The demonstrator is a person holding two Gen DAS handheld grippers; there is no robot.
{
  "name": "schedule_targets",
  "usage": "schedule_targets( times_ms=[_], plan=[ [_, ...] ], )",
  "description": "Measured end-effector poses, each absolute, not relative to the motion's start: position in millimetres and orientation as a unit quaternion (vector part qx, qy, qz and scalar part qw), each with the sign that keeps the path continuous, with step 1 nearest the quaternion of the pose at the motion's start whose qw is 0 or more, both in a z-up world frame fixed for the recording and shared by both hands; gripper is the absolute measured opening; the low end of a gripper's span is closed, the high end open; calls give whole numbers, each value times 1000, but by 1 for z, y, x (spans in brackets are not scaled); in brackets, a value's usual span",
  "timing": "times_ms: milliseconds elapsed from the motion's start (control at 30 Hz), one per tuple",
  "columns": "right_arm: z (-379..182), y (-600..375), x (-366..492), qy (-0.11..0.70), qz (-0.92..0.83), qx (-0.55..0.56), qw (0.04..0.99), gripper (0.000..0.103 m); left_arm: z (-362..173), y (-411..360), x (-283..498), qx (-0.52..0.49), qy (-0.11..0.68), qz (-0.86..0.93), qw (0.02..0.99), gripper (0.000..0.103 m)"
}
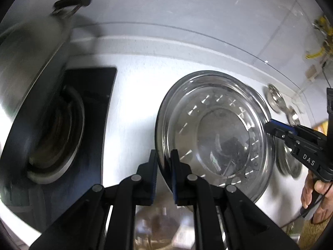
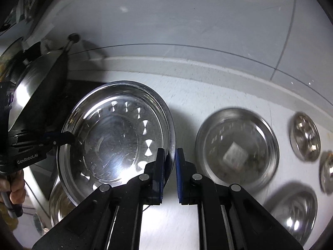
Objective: Organize plates and bowls
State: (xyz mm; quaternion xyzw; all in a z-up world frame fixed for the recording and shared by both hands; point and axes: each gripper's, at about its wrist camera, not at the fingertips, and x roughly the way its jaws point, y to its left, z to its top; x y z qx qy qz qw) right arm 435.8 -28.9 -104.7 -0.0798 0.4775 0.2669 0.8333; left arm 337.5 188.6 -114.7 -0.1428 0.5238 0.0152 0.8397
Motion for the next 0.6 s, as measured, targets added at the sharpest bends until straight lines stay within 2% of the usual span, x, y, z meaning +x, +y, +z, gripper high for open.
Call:
schedule_targets(
  times_ms=[267,600],
  plan=[
    [-106,-42,340,503,310,-92,802,10,-120,186,232,-155,557,7,816,11],
    [-168,-33,292,561,283,-84,774,11,-157,183,205,-128,582,-4,803,11]
  ],
)
